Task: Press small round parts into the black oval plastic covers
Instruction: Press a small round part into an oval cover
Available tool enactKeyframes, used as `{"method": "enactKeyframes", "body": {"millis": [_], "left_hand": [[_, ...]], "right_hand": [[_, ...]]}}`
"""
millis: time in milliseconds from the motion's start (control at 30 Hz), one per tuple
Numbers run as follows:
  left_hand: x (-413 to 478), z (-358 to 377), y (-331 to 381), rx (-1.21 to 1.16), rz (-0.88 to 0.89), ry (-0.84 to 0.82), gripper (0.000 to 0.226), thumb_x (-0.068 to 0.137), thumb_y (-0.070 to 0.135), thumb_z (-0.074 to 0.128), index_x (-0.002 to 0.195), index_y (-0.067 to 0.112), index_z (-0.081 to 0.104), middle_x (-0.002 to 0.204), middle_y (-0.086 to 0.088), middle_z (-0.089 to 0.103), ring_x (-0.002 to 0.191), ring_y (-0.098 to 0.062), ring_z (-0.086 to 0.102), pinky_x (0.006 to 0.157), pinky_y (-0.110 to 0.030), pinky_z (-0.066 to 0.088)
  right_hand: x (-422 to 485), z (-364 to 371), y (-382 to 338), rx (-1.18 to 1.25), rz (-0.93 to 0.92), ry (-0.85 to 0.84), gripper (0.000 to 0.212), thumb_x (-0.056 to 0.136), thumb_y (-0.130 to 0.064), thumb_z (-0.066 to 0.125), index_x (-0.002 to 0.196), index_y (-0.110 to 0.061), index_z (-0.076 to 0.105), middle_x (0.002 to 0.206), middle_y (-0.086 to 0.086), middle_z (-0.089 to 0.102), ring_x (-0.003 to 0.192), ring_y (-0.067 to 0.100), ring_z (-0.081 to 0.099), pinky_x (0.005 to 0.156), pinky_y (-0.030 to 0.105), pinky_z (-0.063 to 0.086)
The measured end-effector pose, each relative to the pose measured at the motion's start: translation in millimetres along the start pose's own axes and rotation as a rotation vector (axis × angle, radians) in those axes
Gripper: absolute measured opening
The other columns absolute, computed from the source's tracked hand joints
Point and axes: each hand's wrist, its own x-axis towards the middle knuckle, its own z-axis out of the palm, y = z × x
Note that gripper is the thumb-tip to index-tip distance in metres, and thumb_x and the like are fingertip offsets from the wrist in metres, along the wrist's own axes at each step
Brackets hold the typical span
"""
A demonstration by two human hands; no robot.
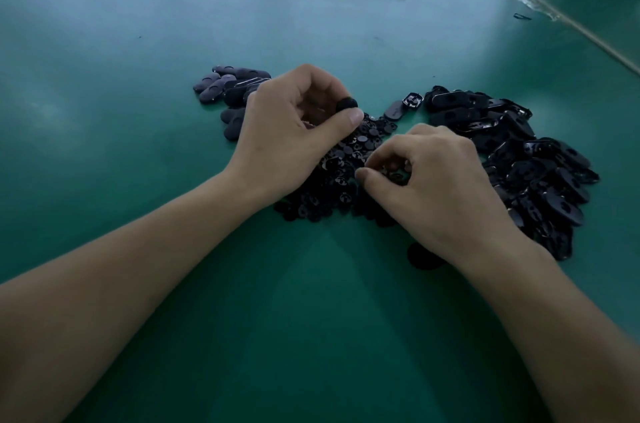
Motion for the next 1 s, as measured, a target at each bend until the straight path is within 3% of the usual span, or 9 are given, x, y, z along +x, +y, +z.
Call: {"method": "enactKeyframes", "body": {"millis": [133, 267, 433, 533, 667, 833, 1000], "left_hand": [[0.7, -0.6, -1.1, -0.013, -0.033, 0.014, 0.021, 0.081, 0.015, 0.081, 0.095, 0.025, 0.07, 0.076, 0.007, 0.069, 0.065, -0.004, 0.063, 0.067, -0.02, 0.054], [1.7, -0.9, -2.4, -0.021, -0.04, 0.025, 0.015, 0.081, 0.017, 0.081, 0.089, 0.026, 0.072, 0.073, 0.013, 0.073, 0.068, -0.001, 0.066, 0.067, -0.017, 0.05], [0.9, -0.5, -1.6, -0.097, -0.054, 0.035, 0.012, 0.083, 0.016, 0.078, 0.087, 0.024, 0.069, 0.074, 0.005, 0.074, 0.068, -0.015, 0.074, 0.066, -0.023, 0.055], [-0.3, -0.6, -0.8, -0.123, -0.063, 0.018, 0.015, 0.083, 0.013, 0.076, 0.092, 0.022, 0.069, 0.078, 0.002, 0.075, 0.071, -0.017, 0.076, 0.068, -0.025, 0.058], [-1.2, -0.2, 1.8, -0.125, -0.052, -0.023, 0.02, 0.085, 0.001, 0.073, 0.094, 0.019, 0.069, 0.081, 0.001, 0.073, 0.073, -0.014, 0.075, 0.073, -0.026, 0.06], [-3.3, 0.3, 4.2, -0.116, -0.032, -0.095, 0.023, 0.083, -0.009, 0.072, 0.082, 0.013, 0.067, 0.075, 0.002, 0.073, 0.067, -0.008, 0.071, 0.068, -0.023, 0.059], [-4.5, 0.7, 5.7, -0.138, -0.018, -0.131, 0.024, 0.082, -0.01, 0.071, 0.082, 0.013, 0.065, 0.074, 0.005, 0.074, 0.067, -0.01, 0.071, 0.068, -0.023, 0.059]], "right_hand": [[1.6, -0.4, -0.8, 0.019, 0.051, -0.029, 0.009, 0.088, -0.035, 0.072, 0.089, -0.026, 0.074, 0.087, -0.005, 0.061, 0.09, 0.017, 0.056, 0.083, 0.038, 0.049], [2.2, 0.1, -2.4, 0.041, 0.032, -0.027, 0.004, 0.092, -0.024, 0.068, 0.089, -0.024, 0.07, 0.088, -0.008, 0.057, 0.092, 0.016, 0.055, 0.083, 0.031, 0.045], [3.5, -2.2, -5.3, 0.181, 0.017, 0.124, 0.011, 0.098, -0.017, 0.06, 0.087, -0.019, 0.06, 0.077, -0.016, 0.056, 0.071, 0.003, 0.052, 0.065, 0.014, 0.038], [3.4, -3.4, -6.8, 0.254, -0.002, 0.205, 0.006, 0.096, -0.014, 0.063, 0.091, -0.017, 0.065, 0.078, -0.013, 0.063, 0.073, 0.005, 0.058, 0.063, 0.009, 0.041], [3.6, -2.3, -7.0, 0.373, 0.023, 0.243, 0.01, 0.091, -0.012, 0.069, 0.096, -0.021, 0.07, 0.081, -0.02, 0.065, 0.076, -0.003, 0.062, 0.07, 0.009, 0.047], [4.6, 0.3, -6.2, 0.461, 0.053, 0.236, 0.018, 0.088, -0.01, 0.071, 0.089, -0.027, 0.07, 0.079, -0.016, 0.069, 0.074, 0.002, 0.067, 0.071, 0.02, 0.054], [5.8, 2.6, -3.5, 0.524, 0.064, 0.237, 0.021, 0.086, -0.01, 0.074, 0.084, -0.03, 0.072, 0.073, -0.017, 0.069, 0.066, -0.001, 0.063, 0.065, 0.013, 0.047]]}}
